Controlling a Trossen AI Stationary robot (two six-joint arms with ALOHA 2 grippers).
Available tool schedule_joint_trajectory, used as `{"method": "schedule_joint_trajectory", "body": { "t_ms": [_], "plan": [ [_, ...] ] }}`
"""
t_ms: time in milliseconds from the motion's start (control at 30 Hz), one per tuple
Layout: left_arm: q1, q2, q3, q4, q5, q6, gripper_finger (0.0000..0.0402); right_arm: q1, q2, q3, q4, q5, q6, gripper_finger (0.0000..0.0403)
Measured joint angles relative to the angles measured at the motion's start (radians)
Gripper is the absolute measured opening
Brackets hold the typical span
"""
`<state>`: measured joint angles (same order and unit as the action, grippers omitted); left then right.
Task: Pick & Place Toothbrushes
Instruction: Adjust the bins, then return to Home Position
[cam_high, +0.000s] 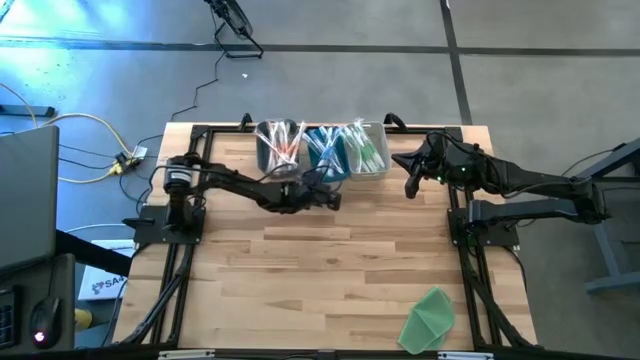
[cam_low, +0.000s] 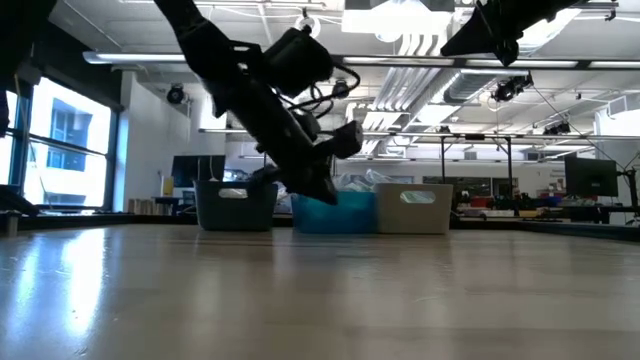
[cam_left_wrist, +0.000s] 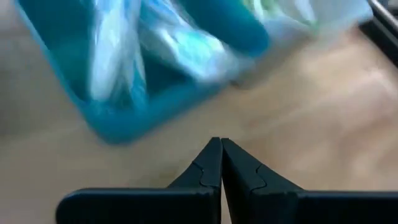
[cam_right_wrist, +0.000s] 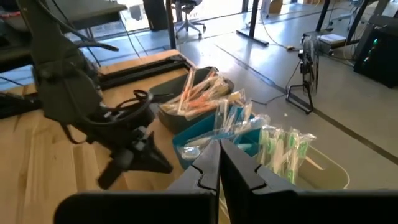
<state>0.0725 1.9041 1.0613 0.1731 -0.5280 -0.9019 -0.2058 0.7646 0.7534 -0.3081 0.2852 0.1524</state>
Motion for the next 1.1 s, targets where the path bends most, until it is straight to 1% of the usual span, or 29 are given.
{"method": "schedule_joint_trajectory", "body": {
  "t_ms": [100,433,567,700,800,900,1000,1100],
  "plan": [
    [0.016,0.035,0.031,0.014,-0.042,0.0,0.0,0.0,-0.001,0.0,0.0,-0.001,0.0,0.0003],
    [0.033,0.032,0.031,-0.027,-0.207,-0.003,0.0,0.0,-0.001,0.0,0.005,0.001,-0.008,0.0003],
    [0.032,0.031,0.031,-0.017,-0.198,0.008,0.0,0.0,-0.001,0.0,0.005,0.001,-0.011,0.0003],
    [0.032,-0.008,0.041,0.005,-0.097,0.038,0.0,0.0,-0.001,0.0,0.006,0.0,-0.018,0.0003],
    [0.023,-0.068,0.065,0.008,-0.033,0.171,0.0,0.0,-0.024,0.0,0.002,-0.017,-0.018,0.0003],
    [0.01,-0.163,0.073,0.01,-0.018,0.332,0.0,0.0,-0.073,0.001,0.013,-0.033,-0.018,0.0003],
    [0.01,-0.256,0.072,-0.037,0.001,0.499,0.0,0.0,-0.124,0.001,0.0,-0.033,-0.018,0.0003],
    [0.012,-0.341,0.072,-0.074,0.079,0.665,0.0,0.0,-0.182,0.001,-0.021,-0.034,-0.018,0.0003]
  ]
}}
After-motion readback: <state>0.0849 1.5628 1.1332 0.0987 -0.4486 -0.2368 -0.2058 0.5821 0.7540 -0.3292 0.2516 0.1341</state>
